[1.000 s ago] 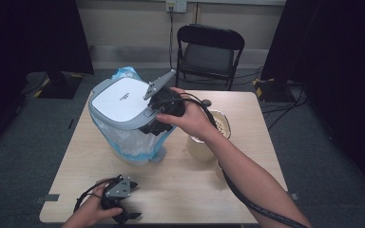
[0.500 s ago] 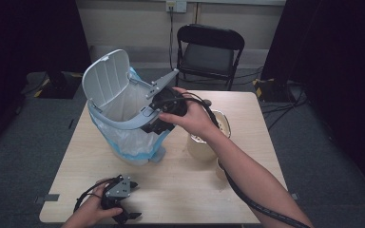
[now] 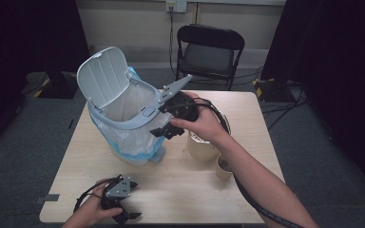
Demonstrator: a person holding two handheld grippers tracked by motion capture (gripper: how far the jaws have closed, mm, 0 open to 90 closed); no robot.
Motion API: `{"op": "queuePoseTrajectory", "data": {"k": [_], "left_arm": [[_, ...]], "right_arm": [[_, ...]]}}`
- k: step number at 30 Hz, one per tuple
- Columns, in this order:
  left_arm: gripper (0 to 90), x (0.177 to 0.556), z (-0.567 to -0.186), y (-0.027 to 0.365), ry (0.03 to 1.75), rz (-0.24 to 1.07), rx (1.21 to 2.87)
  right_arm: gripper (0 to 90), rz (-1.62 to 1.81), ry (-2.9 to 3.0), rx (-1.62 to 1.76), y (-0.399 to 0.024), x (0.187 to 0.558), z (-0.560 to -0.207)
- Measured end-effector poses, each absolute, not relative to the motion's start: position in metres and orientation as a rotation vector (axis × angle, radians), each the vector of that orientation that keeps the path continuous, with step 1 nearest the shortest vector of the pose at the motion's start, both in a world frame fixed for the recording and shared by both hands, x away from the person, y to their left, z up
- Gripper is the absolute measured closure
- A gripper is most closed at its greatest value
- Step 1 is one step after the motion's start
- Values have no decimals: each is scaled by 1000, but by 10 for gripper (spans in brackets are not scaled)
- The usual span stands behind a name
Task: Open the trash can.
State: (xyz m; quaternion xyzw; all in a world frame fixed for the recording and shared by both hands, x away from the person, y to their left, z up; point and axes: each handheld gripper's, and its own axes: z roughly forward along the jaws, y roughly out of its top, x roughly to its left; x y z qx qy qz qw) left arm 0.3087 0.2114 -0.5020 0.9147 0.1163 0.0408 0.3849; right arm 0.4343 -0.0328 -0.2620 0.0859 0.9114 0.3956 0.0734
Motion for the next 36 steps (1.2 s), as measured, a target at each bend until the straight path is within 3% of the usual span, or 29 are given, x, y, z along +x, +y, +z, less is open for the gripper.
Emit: {"op": "queuePoseTrajectory", "data": {"k": [36], "left_arm": [[0, 309, -502, 211, 297, 105, 2330]], "right_arm": [[157, 1208, 2739, 374, -87, 424, -309]]}}
